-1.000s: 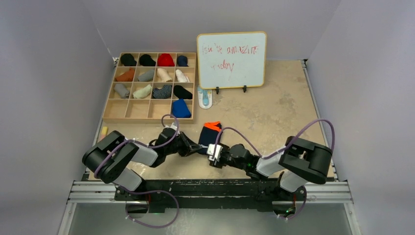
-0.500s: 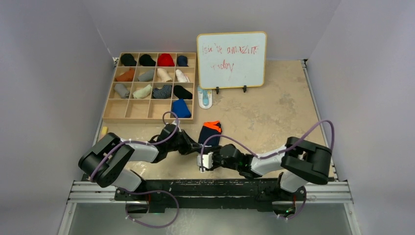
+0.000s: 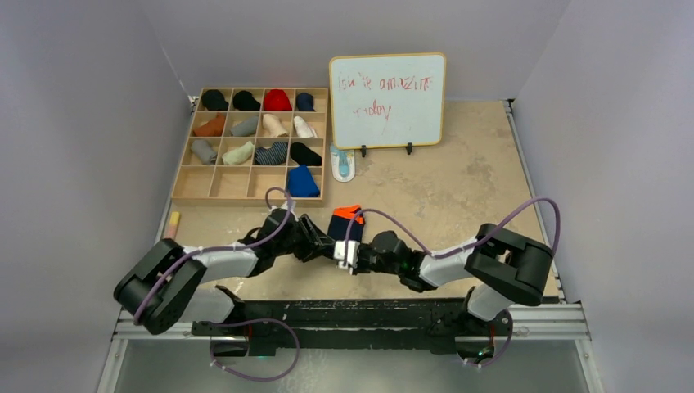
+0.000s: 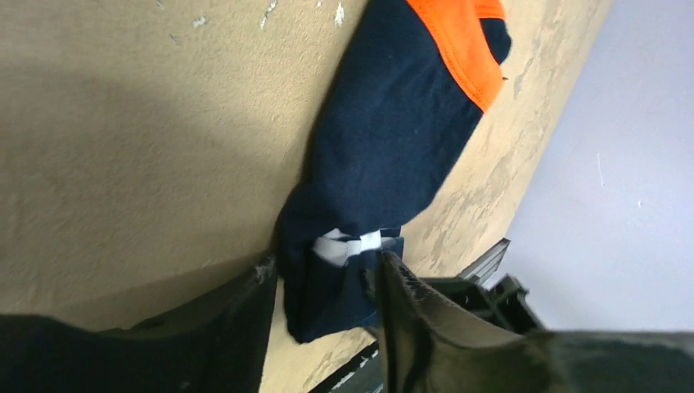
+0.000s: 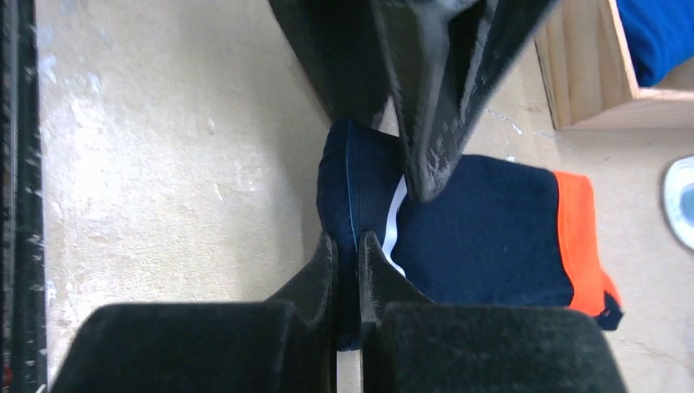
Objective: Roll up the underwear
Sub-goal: Roll the underwear to the center of the board.
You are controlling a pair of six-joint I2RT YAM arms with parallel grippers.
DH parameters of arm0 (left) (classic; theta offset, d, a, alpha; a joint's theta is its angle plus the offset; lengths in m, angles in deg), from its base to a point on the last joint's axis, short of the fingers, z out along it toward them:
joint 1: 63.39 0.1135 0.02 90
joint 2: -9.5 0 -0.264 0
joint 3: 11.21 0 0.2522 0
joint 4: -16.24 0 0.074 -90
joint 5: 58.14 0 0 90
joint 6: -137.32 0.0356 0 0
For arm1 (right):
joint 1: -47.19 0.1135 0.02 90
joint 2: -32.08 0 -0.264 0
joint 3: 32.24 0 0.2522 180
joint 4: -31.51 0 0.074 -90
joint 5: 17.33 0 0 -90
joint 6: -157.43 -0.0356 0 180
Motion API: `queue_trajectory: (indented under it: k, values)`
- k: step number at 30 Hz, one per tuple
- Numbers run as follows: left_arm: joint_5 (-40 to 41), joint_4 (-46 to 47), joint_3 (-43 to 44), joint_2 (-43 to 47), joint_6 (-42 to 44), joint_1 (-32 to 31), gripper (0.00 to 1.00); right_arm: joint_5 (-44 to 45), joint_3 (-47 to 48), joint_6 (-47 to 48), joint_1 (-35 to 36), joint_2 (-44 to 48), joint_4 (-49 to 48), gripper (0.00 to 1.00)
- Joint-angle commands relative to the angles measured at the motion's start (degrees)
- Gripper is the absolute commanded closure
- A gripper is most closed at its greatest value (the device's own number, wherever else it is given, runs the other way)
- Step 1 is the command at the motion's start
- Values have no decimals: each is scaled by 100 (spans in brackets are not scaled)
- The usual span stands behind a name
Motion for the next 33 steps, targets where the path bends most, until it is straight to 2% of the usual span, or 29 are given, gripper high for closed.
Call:
queue_trajectory:
  k: [1,5,6,8,12,16,22,26,29,33]
  values:
    - [552,-514,-247,791,153,54,51,-2233,5,-1755,-739,138,-267,100]
    - [801,-798,-426,1612,196,88,44,-3535,225,-3069,-1330,-146,-465,100]
    - [876,-875,-466,1804,213,95,38,-3735,300,-3437,-1474,-299,-528,100]
    - [992,-960,-561,2164,264,99,33,-4119,507,-4097,-1750,-624,-546,100]
    - [1004,-1002,-730,2539,445,98,30,-4760,1076,-5142,-2192,-1337,-252,100]
    - [721,-647,-967,2577,510,101,30,-4845,1523,-5767,-2479,-1843,319,100]
    - [616,-9,-1227,2152,514,97,30,-4977,1997,-6149,-2802,-2407,1304,100]
    - [701,597,-1278,1618,354,88,30,-5052,2059,-6478,-2922,-2641,1327,100]
    - [955,968,-1386,1116,-137,82,31,-5095,2097,-6675,-2976,-2793,1326,97]
    - [1057,1105,-1307,372,-392,79,37,-5151,2204,-6799,-2995,-2885,1434,94]
